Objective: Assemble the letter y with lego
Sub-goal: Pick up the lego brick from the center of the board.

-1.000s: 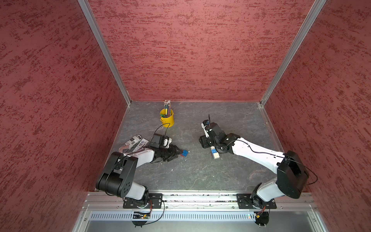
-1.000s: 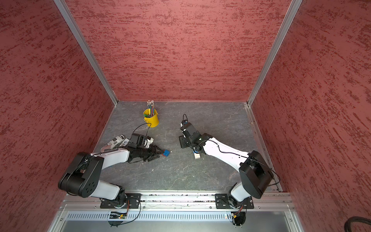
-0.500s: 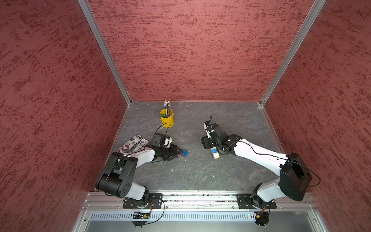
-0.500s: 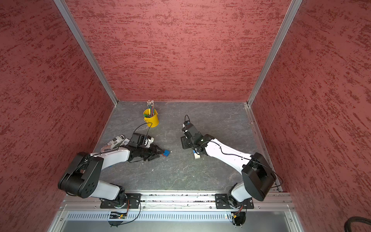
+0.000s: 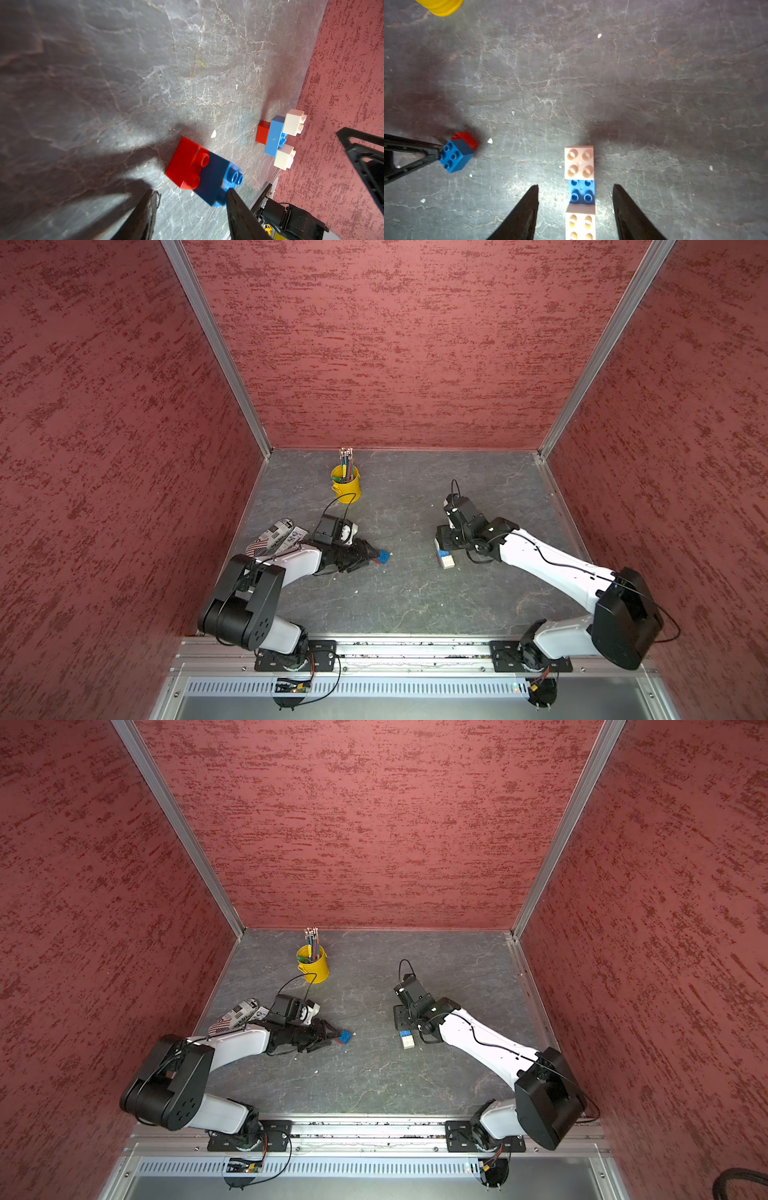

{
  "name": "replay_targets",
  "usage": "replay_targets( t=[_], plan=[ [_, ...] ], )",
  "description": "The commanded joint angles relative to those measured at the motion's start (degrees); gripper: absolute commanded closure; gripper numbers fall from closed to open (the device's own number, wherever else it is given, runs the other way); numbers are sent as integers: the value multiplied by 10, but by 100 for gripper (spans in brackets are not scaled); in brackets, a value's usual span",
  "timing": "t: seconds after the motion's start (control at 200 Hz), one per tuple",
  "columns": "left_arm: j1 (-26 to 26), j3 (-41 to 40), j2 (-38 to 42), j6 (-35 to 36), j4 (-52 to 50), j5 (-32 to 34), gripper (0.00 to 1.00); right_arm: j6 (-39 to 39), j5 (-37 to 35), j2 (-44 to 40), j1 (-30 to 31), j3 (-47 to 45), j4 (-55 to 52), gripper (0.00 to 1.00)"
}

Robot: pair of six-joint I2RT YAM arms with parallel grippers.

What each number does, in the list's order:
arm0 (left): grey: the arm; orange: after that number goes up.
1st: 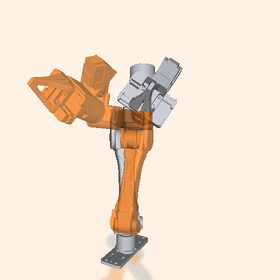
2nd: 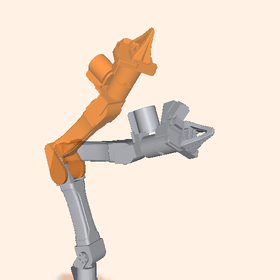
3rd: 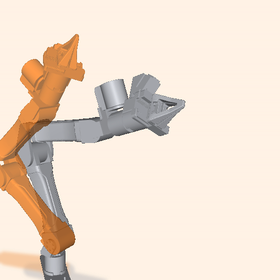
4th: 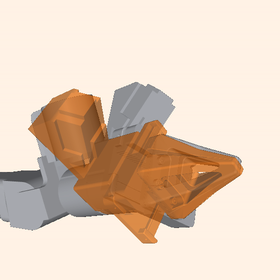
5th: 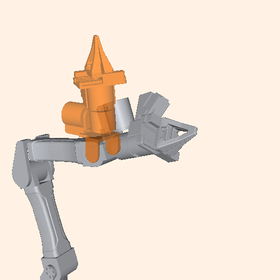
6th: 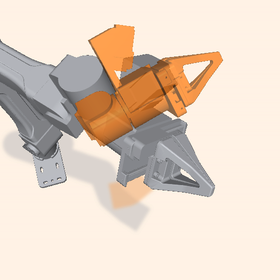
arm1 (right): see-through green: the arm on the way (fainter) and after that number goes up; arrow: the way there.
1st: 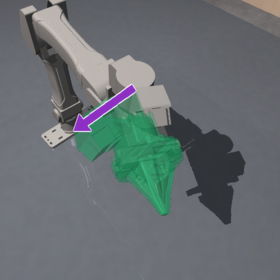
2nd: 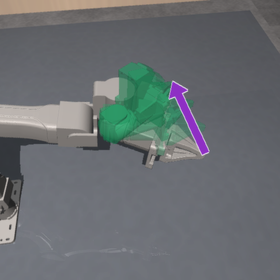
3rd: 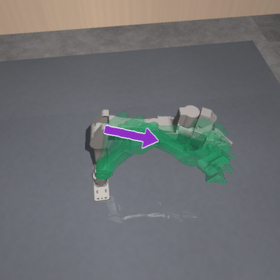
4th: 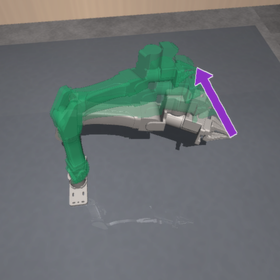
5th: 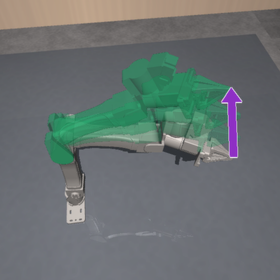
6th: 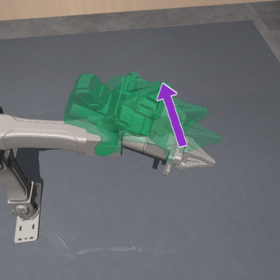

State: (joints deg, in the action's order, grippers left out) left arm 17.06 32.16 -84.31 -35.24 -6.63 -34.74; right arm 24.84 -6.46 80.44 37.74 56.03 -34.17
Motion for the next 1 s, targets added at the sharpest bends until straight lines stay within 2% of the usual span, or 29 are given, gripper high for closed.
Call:
replay_targets(
  t=[0.0, 0.366, 0.471, 0.761, 0.997],
  plan=[
    [2, -12, -22, 11, -59, 71, 46, 9, 15, 16, -3, -11, -40, 37],
    [3, -10, -24, 8, -60, 73, 46, -14, 43, 106, -3, 0, -31, 42],
    [3, -10, -23, 8, -60, 74, 46, -20, 44, 120, -3, 6, -26, 46],
    [2, -7, -23, 10, -64, 76, 46, -37, 49, 134, -3, 26, -33, 65],
    [1, -7, -25, 15, -65, 77, 46, -89, 81, 128, 9, 64, -45, 68]
  ],
)
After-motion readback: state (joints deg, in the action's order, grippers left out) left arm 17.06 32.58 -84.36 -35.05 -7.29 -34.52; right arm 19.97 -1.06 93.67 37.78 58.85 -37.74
